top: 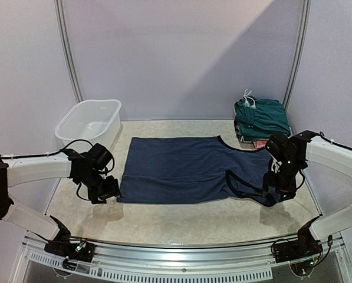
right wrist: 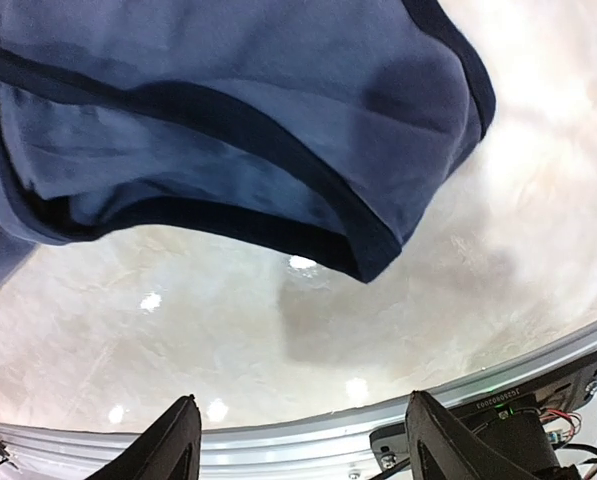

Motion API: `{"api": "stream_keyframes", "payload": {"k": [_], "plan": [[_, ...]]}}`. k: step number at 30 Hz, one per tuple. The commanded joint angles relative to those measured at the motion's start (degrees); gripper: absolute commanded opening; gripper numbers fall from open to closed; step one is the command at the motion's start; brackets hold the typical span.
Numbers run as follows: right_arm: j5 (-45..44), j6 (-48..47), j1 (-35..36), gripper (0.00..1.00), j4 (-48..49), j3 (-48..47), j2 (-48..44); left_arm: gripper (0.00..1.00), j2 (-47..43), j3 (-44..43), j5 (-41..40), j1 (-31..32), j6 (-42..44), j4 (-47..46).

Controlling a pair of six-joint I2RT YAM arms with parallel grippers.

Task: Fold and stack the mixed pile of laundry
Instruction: Move the 1/3-folded tank top to the center of the board.

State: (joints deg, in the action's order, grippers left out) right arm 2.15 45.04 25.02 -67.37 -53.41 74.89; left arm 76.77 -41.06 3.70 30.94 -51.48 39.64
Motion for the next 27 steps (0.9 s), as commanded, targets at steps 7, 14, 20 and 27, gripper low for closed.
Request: {"api": "stream_keyframes", "payload": {"k": [7, 14, 20, 27], "plan": [[1.00, 2.75, -1.81, 0.67, 5.31, 7.81, -3.04, 0.59, 2.86, 6.54, 4.32, 0.53, -3.44, -18.39], [1.20, 1.56, -4.96, 0.58, 12.00, 11.47, -0.75, 0.47, 4.86, 6.49, 3.18, 0.44, -3.01, -20.02], [0.65, -0.50, -5.89, 0.48, 16.83, 12.35, 2.67, 0.37, 5.28, 7.31, 2.88, 0.44, -3.06, -21.67], [-1.75, -2.85, -7.04, 0.29, 19.31, 11.60, 5.85, 0.23, 5.05, 7.13, 2.49, 0.44, -2.79, -21.56]]}}
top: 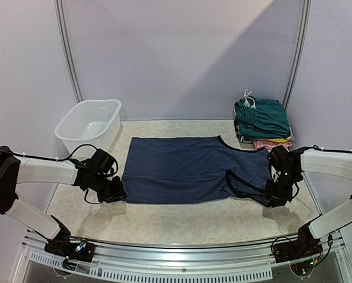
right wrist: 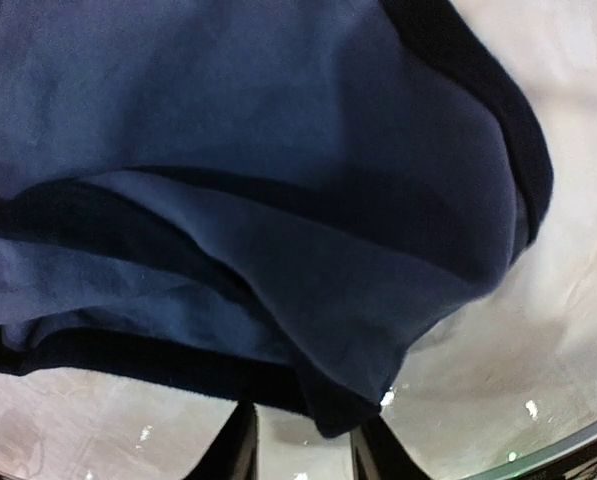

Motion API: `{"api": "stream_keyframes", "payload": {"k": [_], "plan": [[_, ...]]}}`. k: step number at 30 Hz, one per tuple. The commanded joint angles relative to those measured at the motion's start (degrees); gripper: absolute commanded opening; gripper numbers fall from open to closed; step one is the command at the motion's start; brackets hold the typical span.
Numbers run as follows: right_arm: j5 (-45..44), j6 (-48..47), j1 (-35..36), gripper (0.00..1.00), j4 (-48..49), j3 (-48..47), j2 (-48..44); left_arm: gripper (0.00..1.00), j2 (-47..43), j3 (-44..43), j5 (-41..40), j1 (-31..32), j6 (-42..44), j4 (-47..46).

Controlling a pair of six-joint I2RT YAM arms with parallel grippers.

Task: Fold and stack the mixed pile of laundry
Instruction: Move the 1/3-folded tank top to the center of the board.

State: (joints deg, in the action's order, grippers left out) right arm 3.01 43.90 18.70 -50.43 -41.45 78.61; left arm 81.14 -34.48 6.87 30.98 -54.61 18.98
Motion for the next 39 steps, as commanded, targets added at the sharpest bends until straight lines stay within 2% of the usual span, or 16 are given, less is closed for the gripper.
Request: {"api": "stream_keyframes", "payload": {"k": [1, 3, 5, 6, 18, 28, 39], "plan": [[-2.65, -2.12, -0.68, 0.26, 2.36, -0.50, 2.42, 0.20, 0.73, 0.43, -0.70, 0.39, 0.44, -0.88], [-4.11, -2.54, -0.68, 0.15, 2.07, -0.75, 2.83, 0.14, 0.77, 0.47, -0.64, 0.39, 0.55, -1.03], [-4.79, -2.92, -0.69, 0.04, 1.31, -1.15, 3.19, 0.01, 0.77, 0.51, -0.85, 0.39, 0.64, -1.10], [-4.79, -3.09, -0.68, 0.01, 0.58, -1.58, 3.23, 0.00, 0.77, 0.43, -1.21, 0.39, 0.50, -0.95], [-7.10, -3.44, -2.50, 0.00, -13.07, -16.05, 2.42, 0.00, -0.78, -0.44, -4.24, 0.39, 1.84, 4.58], [-4.59, -8.74, -10.82, 0.00, -14.05, -21.30, 10.49, 0.00, -2.29, -1.28, -6.59, 0.31, 2.90, 8.71], [-1.13, -13.49, -13.66, 0.00, -15.70, -21.83, 15.35, 0.00, -3.43, -2.44, -8.81, 0.22, 3.36, 11.96]]}}
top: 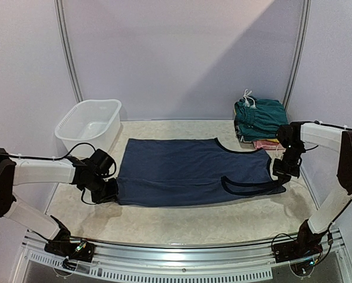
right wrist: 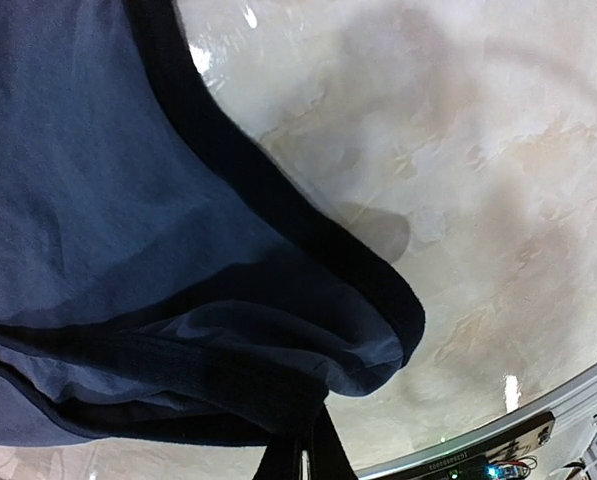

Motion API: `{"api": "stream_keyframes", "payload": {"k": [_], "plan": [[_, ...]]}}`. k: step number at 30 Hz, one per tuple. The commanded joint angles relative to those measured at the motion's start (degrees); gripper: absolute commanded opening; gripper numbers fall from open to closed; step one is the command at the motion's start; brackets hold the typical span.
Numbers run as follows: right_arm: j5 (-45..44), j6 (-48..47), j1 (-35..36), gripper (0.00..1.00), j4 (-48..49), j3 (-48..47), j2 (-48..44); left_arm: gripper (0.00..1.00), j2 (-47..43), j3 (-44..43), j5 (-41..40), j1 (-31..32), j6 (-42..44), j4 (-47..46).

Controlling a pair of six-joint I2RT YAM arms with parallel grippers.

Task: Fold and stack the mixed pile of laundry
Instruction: Move the 1/3-folded tank top to the center of the board.

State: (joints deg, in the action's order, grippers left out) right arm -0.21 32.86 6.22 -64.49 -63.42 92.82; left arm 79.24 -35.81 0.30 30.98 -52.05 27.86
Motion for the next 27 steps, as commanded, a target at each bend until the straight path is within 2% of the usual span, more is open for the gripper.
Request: {"api": "stream_keyframes", "payload": {"k": [1, 9, 14, 22, 27], "plan": [[2.32, -2.74, -1.20, 0.00, -1.88, 0.38, 1.29, 0.00, -1.69, -1.15, -2.23, 0.22, 0.85, 3.28], [3.29, -2.25, -1.21, 0.00, -3.47, 5.17, -1.85, 0.00, -4.09, -1.33, -1.97, 0.63, 0.33, 6.91], [4.66, -0.84, -1.19, 0.00, -2.37, 11.33, -5.87, 0.00, -7.40, 0.01, -1.42, 1.62, -1.70, 9.94], [6.57, 2.72, -1.17, 0.00, -2.22, 17.37, -12.43, 0.00, -10.84, 0.57, -2.74, 6.23, -6.63, 16.50], [5.92, 4.99, -1.21, 0.00, -4.72, 19.46, -16.85, 0.00, -15.98, 1.20, -4.96, 9.06, -10.21, 22.81]]}}
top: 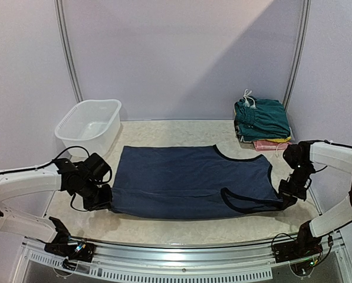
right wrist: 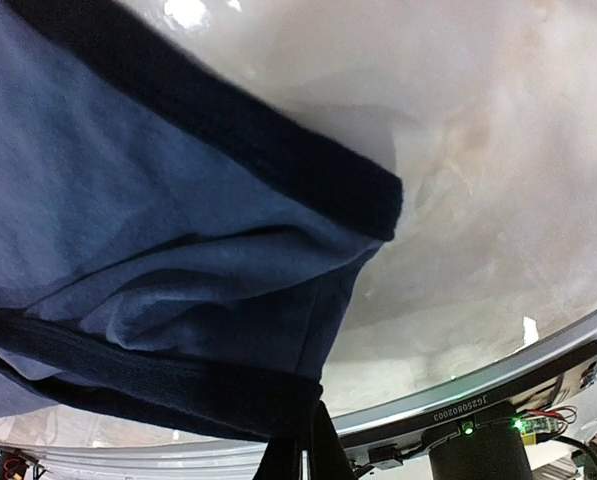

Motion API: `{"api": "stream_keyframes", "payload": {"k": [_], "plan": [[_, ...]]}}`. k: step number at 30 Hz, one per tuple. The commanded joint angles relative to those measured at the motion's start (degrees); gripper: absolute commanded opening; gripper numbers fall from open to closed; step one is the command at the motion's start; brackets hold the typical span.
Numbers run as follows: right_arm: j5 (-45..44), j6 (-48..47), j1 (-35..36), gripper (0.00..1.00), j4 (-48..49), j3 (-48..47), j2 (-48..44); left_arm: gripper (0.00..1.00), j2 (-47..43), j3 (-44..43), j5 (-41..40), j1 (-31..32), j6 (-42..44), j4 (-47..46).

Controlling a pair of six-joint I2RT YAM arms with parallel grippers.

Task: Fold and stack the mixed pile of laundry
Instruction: Move the 1/3-folded tank top to the center of the board.

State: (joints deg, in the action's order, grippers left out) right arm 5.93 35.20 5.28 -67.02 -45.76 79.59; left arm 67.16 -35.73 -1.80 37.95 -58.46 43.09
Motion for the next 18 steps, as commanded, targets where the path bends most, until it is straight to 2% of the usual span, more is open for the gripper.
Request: {"api": "stream_keyframes", "payload": {"k": [1, 5, 8, 14, 18], "plan": [[-0.11, 3.19, -0.22, 0.00, -2.24, 2.52, -4.50, 0.00, -4.94, 1.59, -2.86, 2.34, -4.19, 8.28], [1.20, 4.34, -0.16, 0.01, -1.11, 4.42, -7.72, 0.00, -8.61, 4.46, -2.78, 2.72, -5.84, 9.38], [0.67, 4.83, -0.18, 0.13, -1.41, 4.54, -8.31, 0.05, -11.40, 6.45, -2.16, 2.82, -7.74, 9.67], [0.06, 5.32, -0.18, 0.34, -3.54, 2.61, -10.59, 0.38, -17.70, 6.05, -3.04, 3.00, -9.35, 12.96], [-0.59, 5.15, -0.18, 0.43, -6.07, -0.56, -11.45, 0.58, -20.12, 3.23, -5.33, 3.00, -9.16, 16.69]]}}
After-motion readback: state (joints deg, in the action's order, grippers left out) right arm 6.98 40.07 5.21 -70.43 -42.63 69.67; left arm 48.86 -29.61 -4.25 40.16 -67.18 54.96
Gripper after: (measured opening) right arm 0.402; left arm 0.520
